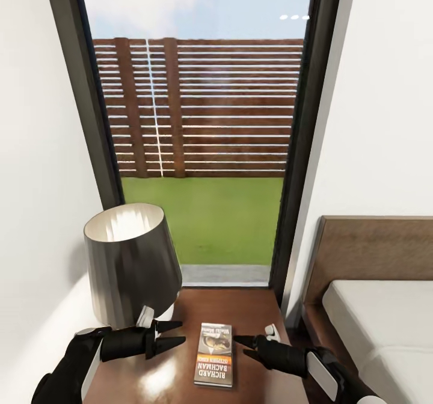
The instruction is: In the bedroom, move the book from the bed onto either nightstand, and place the two sandals side by side next to the bed.
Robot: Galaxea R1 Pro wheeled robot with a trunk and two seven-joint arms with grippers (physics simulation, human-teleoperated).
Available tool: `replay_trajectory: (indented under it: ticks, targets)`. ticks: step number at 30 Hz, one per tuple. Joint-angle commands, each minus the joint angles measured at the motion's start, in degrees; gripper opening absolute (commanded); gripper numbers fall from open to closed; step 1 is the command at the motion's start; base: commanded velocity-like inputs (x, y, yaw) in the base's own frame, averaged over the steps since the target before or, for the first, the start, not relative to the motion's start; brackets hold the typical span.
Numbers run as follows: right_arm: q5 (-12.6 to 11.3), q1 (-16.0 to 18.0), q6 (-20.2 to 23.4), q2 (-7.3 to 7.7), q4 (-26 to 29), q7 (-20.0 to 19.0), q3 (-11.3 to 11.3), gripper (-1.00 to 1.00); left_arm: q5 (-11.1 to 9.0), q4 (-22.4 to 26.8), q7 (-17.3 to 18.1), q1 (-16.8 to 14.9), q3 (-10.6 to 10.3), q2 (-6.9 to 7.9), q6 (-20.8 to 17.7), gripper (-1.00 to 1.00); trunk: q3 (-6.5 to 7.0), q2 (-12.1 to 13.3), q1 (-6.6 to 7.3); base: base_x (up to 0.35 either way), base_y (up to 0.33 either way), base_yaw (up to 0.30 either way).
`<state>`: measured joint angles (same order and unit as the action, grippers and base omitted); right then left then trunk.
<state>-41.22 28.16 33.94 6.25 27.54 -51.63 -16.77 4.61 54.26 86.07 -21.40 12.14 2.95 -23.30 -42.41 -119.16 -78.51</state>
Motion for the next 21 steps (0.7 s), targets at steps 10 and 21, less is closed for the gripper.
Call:
replay_trajectory:
  ticks: [10, 21]
  targets:
    - [-0.5, 0.0, 0.3, 0.24, 0.1, 0.0, -0.3, 1.0, 0.5, -0.1, 0.4, 0.0, 0.2, -0.08, -0.6, 1.0, 1.74, 4.0, 2.21, 0.0, 0.0, 0.0]
    - [0.0, -0.1, -7.2, 1.96, -1.0, 0.1, -0.3, 1.0, 0.9, -8.4, -7.4, 0.5, 0.4, 0.02, 2.9, 1.0, 3.71, 8.4, 4.63, 0.0, 0.0, 0.0]
